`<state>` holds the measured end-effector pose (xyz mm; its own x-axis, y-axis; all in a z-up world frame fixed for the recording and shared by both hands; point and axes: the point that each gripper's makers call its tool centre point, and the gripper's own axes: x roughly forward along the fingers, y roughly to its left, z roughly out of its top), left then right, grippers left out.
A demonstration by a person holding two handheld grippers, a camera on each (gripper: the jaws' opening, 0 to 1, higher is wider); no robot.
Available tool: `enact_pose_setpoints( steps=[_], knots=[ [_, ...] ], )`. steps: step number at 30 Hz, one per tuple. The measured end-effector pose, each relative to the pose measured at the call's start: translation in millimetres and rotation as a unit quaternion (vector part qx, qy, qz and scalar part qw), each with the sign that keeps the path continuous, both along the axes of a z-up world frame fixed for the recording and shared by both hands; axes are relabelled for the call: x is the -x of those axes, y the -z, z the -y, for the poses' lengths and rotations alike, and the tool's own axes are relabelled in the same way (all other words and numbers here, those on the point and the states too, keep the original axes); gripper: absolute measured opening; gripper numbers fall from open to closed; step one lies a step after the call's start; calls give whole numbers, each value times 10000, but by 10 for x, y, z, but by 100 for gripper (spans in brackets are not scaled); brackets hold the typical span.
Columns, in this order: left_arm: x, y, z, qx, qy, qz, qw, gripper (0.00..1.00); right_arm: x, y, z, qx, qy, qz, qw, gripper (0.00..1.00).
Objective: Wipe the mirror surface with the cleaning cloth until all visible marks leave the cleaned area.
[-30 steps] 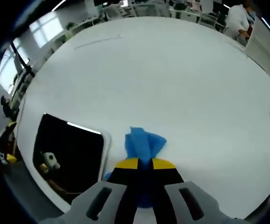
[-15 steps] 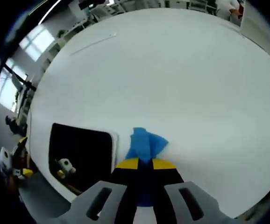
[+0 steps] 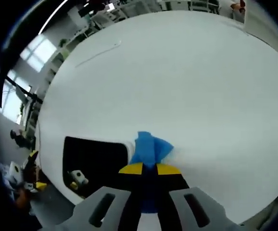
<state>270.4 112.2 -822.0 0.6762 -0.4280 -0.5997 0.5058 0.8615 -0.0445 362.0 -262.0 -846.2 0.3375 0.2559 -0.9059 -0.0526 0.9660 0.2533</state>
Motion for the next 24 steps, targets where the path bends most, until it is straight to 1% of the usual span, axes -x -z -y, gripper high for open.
enact_pose_setpoints(
  steps=[3, 8, 17, 24],
  knots=[
    [6, -2, 22, -12, 57, 1, 10000, 100, 6, 8, -21, -30, 3, -23, 10000, 2],
    [-4, -15, -5, -3, -15, 30, 10000, 100, -9, 34, -93, -36, -57, -35, 10000, 2],
    [0, -14, 5, -3, 4, 28, 10000, 100, 18, 53, -323, -87, -155, -60, 9998, 2],
    [-3, -18, -4, 22, -30, 30, 10000, 100, -15, 150, -444, -118, -186, -115, 9997, 2]
  ],
)
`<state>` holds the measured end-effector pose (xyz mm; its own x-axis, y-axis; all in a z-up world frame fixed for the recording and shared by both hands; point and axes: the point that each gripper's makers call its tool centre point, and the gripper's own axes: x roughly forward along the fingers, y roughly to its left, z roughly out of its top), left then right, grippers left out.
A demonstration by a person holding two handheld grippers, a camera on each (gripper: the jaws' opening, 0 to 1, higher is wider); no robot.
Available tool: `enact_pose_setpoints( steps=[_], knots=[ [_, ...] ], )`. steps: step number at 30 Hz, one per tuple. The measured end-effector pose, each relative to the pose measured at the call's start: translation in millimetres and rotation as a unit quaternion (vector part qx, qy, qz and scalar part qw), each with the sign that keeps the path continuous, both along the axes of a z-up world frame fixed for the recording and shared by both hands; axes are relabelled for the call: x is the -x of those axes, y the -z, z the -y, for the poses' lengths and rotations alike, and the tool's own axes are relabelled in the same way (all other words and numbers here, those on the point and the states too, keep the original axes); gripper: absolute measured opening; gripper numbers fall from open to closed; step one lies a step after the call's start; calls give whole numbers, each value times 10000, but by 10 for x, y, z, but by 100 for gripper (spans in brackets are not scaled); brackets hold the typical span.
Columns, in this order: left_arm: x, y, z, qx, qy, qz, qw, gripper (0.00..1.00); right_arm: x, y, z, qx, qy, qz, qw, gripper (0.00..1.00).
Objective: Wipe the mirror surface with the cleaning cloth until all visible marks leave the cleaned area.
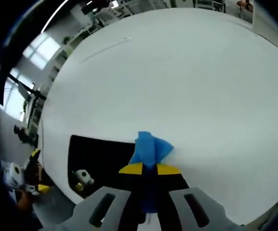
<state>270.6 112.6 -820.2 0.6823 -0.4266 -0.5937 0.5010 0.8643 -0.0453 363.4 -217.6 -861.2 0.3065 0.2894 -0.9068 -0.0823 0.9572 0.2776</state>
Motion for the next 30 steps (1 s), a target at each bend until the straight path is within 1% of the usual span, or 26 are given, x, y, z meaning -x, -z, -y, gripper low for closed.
enact_pose_setpoints(
  steps=[3, 9, 17, 21, 30],
  knots=[
    [-5, 4, -8, 0, -9, 6, 10000, 100, -4, 50, -39, 1, -15, -10, 10000, 2],
    [-1, 14, -1, 1, 11, -19, 10000, 100, 7, 88, -101, 24, -1, -7, 10000, 2],
    [7, 23, -4, -10, 6, -46, 10000, 100, 39, 98, -228, 31, -81, -20, 10000, 2],
    [18, 30, 14, -69, 80, -55, 9999, 100, 22, 97, -271, 12, -67, -36, 10000, 1],
    [18, 24, 18, -30, 77, -57, 9999, 100, 22, 97, -384, -14, -125, -58, 9999, 1]
  ],
)
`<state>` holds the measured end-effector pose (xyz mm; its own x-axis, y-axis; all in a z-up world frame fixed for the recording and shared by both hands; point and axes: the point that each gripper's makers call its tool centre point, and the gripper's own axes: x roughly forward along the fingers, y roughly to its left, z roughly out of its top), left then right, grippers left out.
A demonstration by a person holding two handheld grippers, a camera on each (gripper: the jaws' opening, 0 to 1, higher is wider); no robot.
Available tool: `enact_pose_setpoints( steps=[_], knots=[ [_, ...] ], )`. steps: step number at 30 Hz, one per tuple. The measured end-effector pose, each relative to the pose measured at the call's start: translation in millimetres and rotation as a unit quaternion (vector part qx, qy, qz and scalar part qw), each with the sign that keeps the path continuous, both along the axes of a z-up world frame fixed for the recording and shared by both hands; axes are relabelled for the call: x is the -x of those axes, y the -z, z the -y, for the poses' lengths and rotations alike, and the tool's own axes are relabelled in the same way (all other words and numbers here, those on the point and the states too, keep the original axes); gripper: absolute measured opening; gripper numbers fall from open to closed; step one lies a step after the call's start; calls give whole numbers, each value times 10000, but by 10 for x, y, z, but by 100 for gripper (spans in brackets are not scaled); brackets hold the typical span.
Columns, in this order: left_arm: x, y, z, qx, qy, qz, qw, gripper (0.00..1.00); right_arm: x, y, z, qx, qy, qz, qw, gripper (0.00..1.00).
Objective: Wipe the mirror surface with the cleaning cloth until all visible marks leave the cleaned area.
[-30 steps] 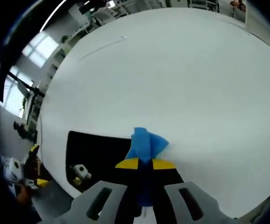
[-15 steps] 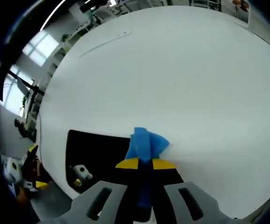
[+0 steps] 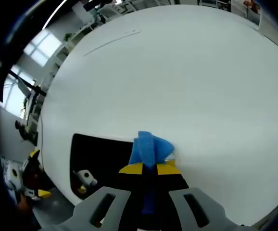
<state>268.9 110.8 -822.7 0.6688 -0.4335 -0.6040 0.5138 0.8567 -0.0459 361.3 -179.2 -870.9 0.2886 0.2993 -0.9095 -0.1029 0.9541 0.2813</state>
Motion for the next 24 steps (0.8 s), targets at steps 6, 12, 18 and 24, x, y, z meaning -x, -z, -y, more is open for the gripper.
enact_pose_setpoints(
  steps=[6, 12, 18, 24],
  knots=[
    [5, -10, 14, 2, 24, 4, 10000, 100, -17, 10, -81, -76, 36, -18, 10000, 2],
    [7, -8, 16, 8, 28, 5, 10000, 100, -7, 2, -156, -122, 9, -50, 9999, 2],
    [10, -1, 8, 9, 9, -13, 10000, 100, -25, 12, -219, -185, 5, -80, 9998, 2],
    [13, 1, 16, 10, 36, -13, 10000, 100, -28, 8, -343, -234, -47, -110, 9997, 1]
  ],
)
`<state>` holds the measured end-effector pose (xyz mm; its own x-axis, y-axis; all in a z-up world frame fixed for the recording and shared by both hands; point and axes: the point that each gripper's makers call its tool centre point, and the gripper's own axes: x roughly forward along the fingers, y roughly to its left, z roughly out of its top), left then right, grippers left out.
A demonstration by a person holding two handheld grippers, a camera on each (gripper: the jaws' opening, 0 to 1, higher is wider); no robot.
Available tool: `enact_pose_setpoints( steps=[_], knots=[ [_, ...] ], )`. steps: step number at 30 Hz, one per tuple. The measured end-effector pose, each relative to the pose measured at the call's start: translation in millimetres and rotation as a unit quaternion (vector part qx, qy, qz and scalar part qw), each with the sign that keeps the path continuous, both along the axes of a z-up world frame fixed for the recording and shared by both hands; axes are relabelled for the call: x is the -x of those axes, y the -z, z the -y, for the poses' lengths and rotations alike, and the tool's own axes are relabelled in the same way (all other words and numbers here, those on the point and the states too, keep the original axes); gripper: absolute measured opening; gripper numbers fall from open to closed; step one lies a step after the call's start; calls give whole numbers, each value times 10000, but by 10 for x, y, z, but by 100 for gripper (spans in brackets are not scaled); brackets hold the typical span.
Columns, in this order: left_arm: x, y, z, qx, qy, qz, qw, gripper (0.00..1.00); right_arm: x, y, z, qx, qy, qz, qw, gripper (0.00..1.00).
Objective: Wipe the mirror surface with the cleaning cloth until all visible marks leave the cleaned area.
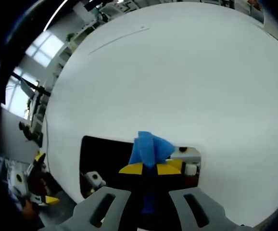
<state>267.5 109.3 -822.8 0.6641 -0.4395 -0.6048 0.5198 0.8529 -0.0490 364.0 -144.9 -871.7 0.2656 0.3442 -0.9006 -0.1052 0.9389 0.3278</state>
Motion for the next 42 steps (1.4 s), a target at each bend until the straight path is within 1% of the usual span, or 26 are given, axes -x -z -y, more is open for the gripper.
enact_pose_setpoints(
  steps=[3, 7, 11, 14, 17, 23, 27, 33, 42],
  knots=[
    [4, 1, 15, 2, 38, -9, 10000, 100, -11, 2, -85, -30, -30, -11, 10000, 1],
    [0, 7, 10, 12, 32, -7, 10000, 100, -22, 2, -152, -15, -90, -27, 10000, 1],
    [1, -1, 15, 20, 34, -3, 10000, 100, -33, 10, -224, -85, -85, -70, 9999, 1],
    [6, 3, 28, 5, 80, -4, 10000, 100, -49, 20, -321, -121, -110, -63, 9998, 1],
    [1, 2, 20, 24, 53, -2, 10000, 100, -22, -8, -416, -126, -171, -41, 9998, 1],
    [8, 7, 19, 25, 39, -24, 10000, 100, -55, -4, -542, -139, -237, -85, 9996, 1],
    [7, 16, 14, 64, 2, -49, 10000, 100, -75, 5, -610, -165, -210, -61, 9996, 1],
    [-11, 14, -7, 65, -42, -14, 10000, 100, -78, -2, -790, -184, -256, -32, 9995, 1],
    [-19, 29, -17, 56, -58, -20, 10000, 100, -121, 16, -949, -265, -327, -73, 9991, 1]
  ],
)
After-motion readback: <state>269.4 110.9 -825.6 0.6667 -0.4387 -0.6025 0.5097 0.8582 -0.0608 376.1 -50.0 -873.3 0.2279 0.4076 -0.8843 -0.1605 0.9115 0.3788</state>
